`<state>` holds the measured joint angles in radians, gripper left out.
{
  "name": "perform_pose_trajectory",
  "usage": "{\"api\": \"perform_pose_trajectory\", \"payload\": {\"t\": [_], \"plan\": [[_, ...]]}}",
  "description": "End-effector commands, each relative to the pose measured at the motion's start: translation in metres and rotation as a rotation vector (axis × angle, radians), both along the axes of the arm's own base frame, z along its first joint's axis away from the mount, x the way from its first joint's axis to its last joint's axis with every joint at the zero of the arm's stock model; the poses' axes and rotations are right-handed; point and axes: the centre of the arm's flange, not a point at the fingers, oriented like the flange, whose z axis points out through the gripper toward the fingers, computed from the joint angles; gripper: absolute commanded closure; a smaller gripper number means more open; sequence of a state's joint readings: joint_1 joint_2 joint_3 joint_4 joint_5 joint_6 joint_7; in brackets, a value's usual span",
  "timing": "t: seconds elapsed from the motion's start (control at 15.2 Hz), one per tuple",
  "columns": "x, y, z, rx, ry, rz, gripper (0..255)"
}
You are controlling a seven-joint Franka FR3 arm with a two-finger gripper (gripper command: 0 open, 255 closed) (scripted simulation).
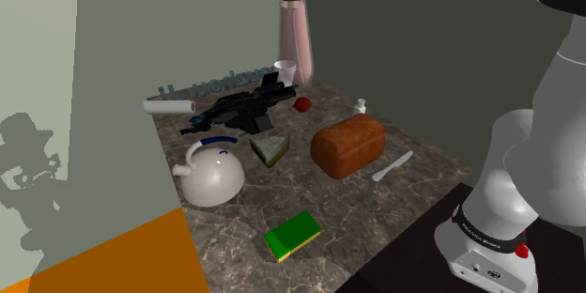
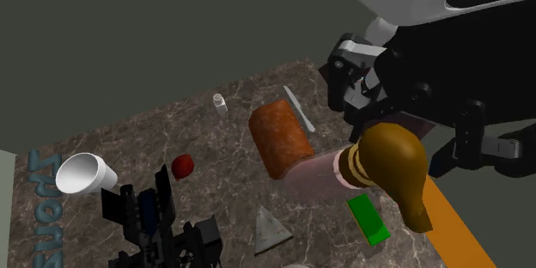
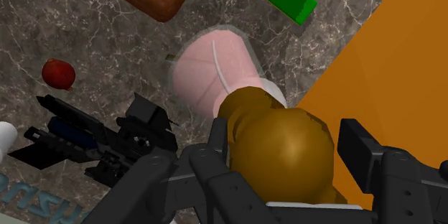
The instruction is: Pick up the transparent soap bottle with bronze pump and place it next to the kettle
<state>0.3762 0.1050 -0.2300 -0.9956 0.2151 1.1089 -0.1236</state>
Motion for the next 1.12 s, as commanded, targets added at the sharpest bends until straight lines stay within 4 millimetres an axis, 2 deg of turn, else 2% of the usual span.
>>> {"api": "perform_pose_trajectory", "payload": {"t": [0.0, 1.06], "plan": [[0.000, 0.000, -0.012, 0.000, -0.001, 0.000, 255], [0.000, 0.000, -0.097, 0.000, -0.001, 0.000, 255]]}}
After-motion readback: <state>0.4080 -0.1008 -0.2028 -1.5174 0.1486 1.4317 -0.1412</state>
